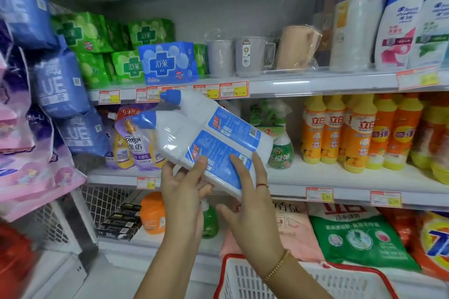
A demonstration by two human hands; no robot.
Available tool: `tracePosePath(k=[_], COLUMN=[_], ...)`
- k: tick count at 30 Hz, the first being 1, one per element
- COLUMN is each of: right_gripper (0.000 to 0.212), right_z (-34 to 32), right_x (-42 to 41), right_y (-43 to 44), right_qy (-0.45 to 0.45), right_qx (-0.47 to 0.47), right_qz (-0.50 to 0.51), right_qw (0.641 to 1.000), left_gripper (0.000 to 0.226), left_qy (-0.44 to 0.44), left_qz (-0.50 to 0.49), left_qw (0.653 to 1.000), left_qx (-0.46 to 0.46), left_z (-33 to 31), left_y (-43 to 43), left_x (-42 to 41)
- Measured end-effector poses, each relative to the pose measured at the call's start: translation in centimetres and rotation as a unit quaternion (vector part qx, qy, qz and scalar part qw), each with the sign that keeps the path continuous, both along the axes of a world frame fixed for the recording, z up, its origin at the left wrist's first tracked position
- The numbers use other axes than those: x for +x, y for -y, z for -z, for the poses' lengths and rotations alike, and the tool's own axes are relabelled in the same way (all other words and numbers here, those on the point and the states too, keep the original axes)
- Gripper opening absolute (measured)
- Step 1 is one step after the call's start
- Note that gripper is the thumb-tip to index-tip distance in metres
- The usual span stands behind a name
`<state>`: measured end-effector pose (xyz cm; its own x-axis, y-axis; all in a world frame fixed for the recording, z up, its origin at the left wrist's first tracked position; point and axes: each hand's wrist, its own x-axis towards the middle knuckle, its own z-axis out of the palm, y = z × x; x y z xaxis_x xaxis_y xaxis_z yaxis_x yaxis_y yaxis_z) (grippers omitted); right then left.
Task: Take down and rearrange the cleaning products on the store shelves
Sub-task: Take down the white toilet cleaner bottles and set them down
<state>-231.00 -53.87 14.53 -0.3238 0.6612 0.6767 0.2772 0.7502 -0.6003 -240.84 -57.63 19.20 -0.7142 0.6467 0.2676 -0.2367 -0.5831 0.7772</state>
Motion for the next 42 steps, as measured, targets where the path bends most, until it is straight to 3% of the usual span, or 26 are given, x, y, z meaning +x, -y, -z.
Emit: tracePosePath(k=[5,9,13,17,19,22,26,30,34,36,40,42], right_gripper=[0.076,0.055,0.051,0.065,0.063,0.062,0.066,0.066,0.079,0.080,0.074,0.073], right_z=[0.0,1.5,2.7,2.7,2.2,1.9,1.1,-0.7,-2.0,-2.4,-1.6,-0.7], right_x=[0.1,1.3,2.1,2.6,3.2,4.4,5.2,5.1,4.0,3.5,2.9,2.5], right_y=[-0.8,-1.0,-0.1,-0.8,-1.3,-2.0,-2.3,-2.4,-3.7,-4.4,-5.8,-6.8], right_qy=[-0.143,-0.205,-0.286,-0.376,-0.390,-0.354,-0.290,-0.213,-0.151,-0.140,-0.105,-0.088], right_qx=[-0.120,-0.271,-0.496,-0.595,-0.614,-0.635,-0.667,-0.688,-0.699,-0.708,-0.718,-0.722], right_qz=[-0.066,-0.189,-0.306,-0.365,-0.391,-0.402,-0.413,-0.418,-0.416,-0.415,-0.425,-0.419], right_qw=[0.980,0.922,0.761,0.610,0.563,0.557,0.549,0.553,0.562,0.554,0.542,0.543], left_gripper=[0.055,0.056,0.062,0.079,0.102,0.107,0.065,0.058,0.030,0.030,0.058,0.046], left_qy=[-0.101,-0.190,-0.214,-0.075,-0.063,-0.084,-0.066,0.015,0.029,0.036,0.025,0.008], left_qz=[0.005,0.059,-0.045,0.156,0.226,0.268,0.271,0.243,0.252,0.235,0.190,0.153], left_qw=[0.995,0.976,0.961,0.955,0.944,0.930,0.927,0.922,0.912,0.912,0.928,0.939], left_qx=[-0.023,-0.085,-0.171,-0.240,-0.231,-0.238,-0.251,-0.301,-0.322,-0.333,-0.319,-0.307], left_z=[-0.8,-0.6,0.1,1.1,1.4,2.0,3.0,3.6,3.9,4.1,4.0,3.7], left_y=[1.2,1.4,0.8,1.5,1.9,1.8,0.9,0.9,1.7,2.0,2.4,2.5], left_x=[1.1,0.5,-5.7,-11.2,-12.4,-12.4,-11.5,-11.7,-11.9,-12.1,-13.1,-13.7])
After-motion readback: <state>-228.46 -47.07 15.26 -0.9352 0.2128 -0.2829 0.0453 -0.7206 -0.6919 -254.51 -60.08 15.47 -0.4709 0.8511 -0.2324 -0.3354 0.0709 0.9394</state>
